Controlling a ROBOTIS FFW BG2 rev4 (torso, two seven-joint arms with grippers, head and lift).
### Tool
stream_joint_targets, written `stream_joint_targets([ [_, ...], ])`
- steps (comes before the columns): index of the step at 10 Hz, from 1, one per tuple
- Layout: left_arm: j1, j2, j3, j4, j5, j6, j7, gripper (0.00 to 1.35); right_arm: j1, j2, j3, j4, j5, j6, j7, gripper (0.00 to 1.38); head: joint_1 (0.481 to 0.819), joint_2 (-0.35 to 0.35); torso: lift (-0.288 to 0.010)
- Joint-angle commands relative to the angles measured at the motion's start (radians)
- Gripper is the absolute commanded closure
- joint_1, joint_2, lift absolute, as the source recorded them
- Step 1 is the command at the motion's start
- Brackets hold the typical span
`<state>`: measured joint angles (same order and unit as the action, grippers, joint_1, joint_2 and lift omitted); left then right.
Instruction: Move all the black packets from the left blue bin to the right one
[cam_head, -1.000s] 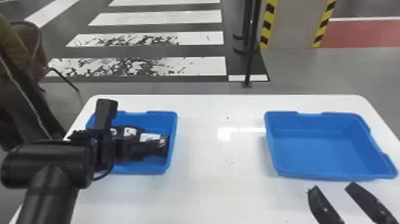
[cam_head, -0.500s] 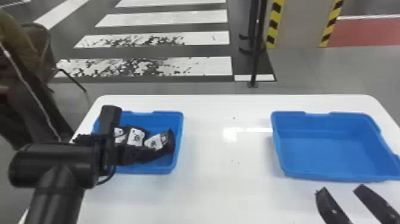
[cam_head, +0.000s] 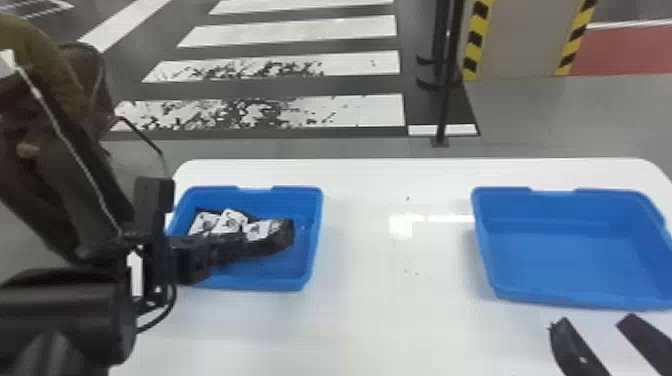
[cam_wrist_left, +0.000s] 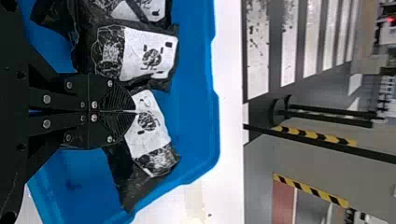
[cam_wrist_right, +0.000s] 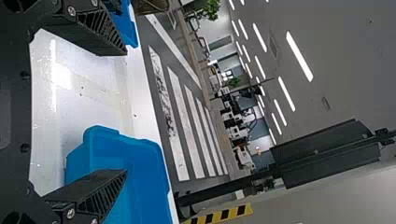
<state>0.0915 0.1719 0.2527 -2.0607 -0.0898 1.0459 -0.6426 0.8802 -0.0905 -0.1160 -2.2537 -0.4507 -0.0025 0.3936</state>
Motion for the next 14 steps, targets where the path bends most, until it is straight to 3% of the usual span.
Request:
stream_joint_targets([
  [1, 0.090, -0.006, 0.034, -0.159, 0.056, -0.015, 0.000, 1.19, -0.016, 0.000, 0.000, -0.008, -0.002, 0.000, 0.010, 0.13, 0.695, 0.149, -0.140],
  [3, 0.181, -0.014, 0.028, -0.277, 0.110, -0.054, 0.000, 1.19, -0.112, -0.018, 0.028, -0.025, 0.000, 0.086, 0.068, 0.13, 0.695, 0.145, -0.140],
  [6, 0.208, -0.020, -0.005, -0.294, 0.096, -0.030, 0.004, 1.18, -0.222, -0.032, 0.086, 0.036, -0.054, 0.123, 0.122, 0.13, 0.695, 0.159, -0.140],
  [7, 0.208, -0.020, 0.005, -0.294, 0.080, -0.025, 0.011, 0.84, -0.220, -0.034, 0.096, 0.046, -0.070, 0.125, 0.122, 0.13, 0.695, 0.166, -0.140],
  [8, 0.193, -0.017, 0.015, -0.294, 0.054, -0.018, 0.017, 0.34, -0.208, -0.032, 0.098, 0.049, -0.080, 0.135, 0.123, 0.13, 0.695, 0.181, -0.140],
  [9, 0.156, -0.006, 0.018, -0.287, 0.006, -0.005, 0.018, 0.09, -0.198, -0.032, 0.096, 0.046, -0.082, 0.140, 0.123, 0.13, 0.695, 0.193, -0.140],
  [10, 0.120, 0.011, 0.015, -0.275, -0.022, 0.039, 0.018, 0.13, -0.195, -0.032, 0.098, 0.046, -0.086, 0.147, 0.123, 0.13, 0.695, 0.215, -0.140],
  [11, 0.090, 0.018, 0.017, -0.250, 0.010, 0.120, 0.018, 0.15, -0.193, -0.032, 0.098, 0.046, -0.086, 0.157, 0.123, 0.13, 0.695, 0.237, -0.140],
  [12, 0.070, 0.017, 0.018, -0.245, 0.008, 0.235, 0.032, 0.15, -0.186, -0.032, 0.098, 0.046, -0.092, 0.162, 0.123, 0.13, 0.695, 0.250, -0.140],
  [14, -0.008, 0.038, -0.021, -0.154, -0.028, 0.297, 0.037, 0.16, -0.181, -0.032, 0.100, 0.053, -0.100, 0.174, 0.123, 0.13, 0.695, 0.269, -0.140],
])
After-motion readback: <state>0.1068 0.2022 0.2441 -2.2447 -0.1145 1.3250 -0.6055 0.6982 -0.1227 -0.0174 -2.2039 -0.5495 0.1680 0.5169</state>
